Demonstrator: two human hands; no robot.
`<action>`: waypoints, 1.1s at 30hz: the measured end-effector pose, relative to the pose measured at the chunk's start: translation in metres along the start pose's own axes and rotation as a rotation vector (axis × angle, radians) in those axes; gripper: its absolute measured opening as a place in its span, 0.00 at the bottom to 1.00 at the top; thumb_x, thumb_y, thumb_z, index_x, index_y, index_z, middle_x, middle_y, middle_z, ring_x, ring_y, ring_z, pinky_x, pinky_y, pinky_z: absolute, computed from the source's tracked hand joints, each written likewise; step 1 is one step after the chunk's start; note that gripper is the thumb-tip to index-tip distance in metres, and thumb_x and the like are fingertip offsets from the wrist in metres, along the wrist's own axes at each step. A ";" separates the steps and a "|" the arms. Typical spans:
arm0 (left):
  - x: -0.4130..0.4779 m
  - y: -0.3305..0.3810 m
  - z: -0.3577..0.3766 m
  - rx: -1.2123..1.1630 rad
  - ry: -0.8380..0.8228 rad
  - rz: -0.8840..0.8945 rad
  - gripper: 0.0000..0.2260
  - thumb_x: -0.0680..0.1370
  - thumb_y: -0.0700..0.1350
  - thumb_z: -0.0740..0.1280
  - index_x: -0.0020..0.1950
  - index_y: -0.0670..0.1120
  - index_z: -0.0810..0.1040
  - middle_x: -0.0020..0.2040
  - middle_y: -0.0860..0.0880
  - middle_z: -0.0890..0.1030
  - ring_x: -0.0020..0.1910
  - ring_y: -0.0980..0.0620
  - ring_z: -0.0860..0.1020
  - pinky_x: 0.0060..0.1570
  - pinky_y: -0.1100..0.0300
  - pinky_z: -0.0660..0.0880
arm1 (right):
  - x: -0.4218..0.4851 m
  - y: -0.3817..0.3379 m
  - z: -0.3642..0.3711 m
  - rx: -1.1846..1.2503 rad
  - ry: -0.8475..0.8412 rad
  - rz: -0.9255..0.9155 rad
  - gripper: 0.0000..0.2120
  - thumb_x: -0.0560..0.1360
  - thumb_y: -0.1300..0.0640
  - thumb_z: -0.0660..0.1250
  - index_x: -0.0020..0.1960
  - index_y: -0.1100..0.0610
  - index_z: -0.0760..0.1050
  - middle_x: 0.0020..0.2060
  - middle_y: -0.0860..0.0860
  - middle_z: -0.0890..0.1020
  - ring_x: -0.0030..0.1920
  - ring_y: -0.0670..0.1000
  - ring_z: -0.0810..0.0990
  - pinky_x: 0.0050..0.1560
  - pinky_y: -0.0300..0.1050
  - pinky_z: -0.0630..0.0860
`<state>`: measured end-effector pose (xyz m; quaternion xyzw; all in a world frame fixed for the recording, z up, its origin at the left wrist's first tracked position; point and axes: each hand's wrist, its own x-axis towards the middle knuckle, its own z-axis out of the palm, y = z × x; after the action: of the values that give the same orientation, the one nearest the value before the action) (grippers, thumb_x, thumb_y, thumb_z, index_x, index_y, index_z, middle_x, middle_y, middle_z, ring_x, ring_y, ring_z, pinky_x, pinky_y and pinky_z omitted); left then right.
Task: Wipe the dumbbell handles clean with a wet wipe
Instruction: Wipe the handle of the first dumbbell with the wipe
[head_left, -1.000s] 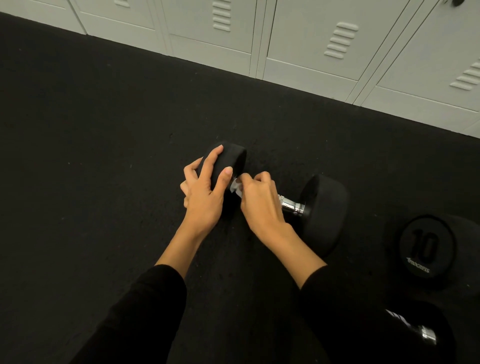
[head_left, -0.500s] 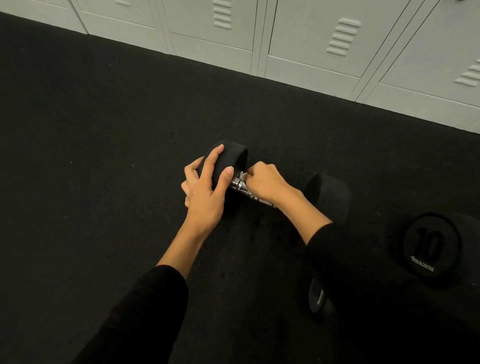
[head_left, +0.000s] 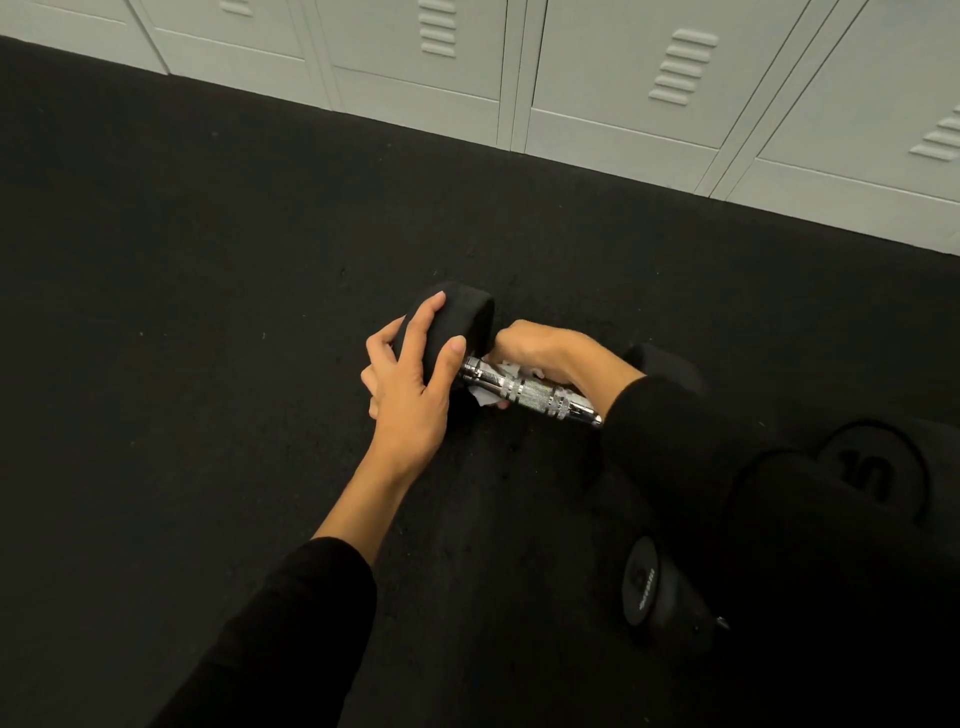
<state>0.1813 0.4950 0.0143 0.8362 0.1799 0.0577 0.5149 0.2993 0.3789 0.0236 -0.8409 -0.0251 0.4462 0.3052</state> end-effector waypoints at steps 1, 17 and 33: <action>0.000 0.000 0.000 -0.001 -0.003 -0.002 0.18 0.79 0.61 0.58 0.68 0.72 0.61 0.69 0.53 0.58 0.62 0.52 0.57 0.66 0.51 0.57 | 0.001 -0.002 0.000 -0.041 0.040 -0.020 0.09 0.75 0.58 0.59 0.45 0.61 0.77 0.41 0.58 0.82 0.41 0.57 0.81 0.46 0.50 0.76; 0.000 0.002 -0.001 -0.013 -0.012 -0.014 0.18 0.80 0.60 0.58 0.68 0.73 0.60 0.69 0.53 0.57 0.62 0.52 0.57 0.69 0.44 0.57 | -0.035 -0.005 0.032 -0.333 0.282 -0.154 0.11 0.78 0.59 0.58 0.58 0.60 0.72 0.54 0.60 0.77 0.47 0.56 0.78 0.45 0.48 0.74; -0.001 -0.001 0.000 -0.002 0.002 -0.004 0.18 0.79 0.61 0.58 0.68 0.72 0.61 0.69 0.53 0.57 0.63 0.51 0.56 0.69 0.43 0.58 | -0.017 0.018 0.027 -0.095 0.401 -0.226 0.13 0.80 0.56 0.58 0.60 0.58 0.77 0.53 0.60 0.79 0.55 0.59 0.77 0.51 0.51 0.75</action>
<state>0.1797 0.4949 0.0141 0.8354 0.1820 0.0579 0.5155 0.2640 0.3724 0.0155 -0.9180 -0.0789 0.2317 0.3121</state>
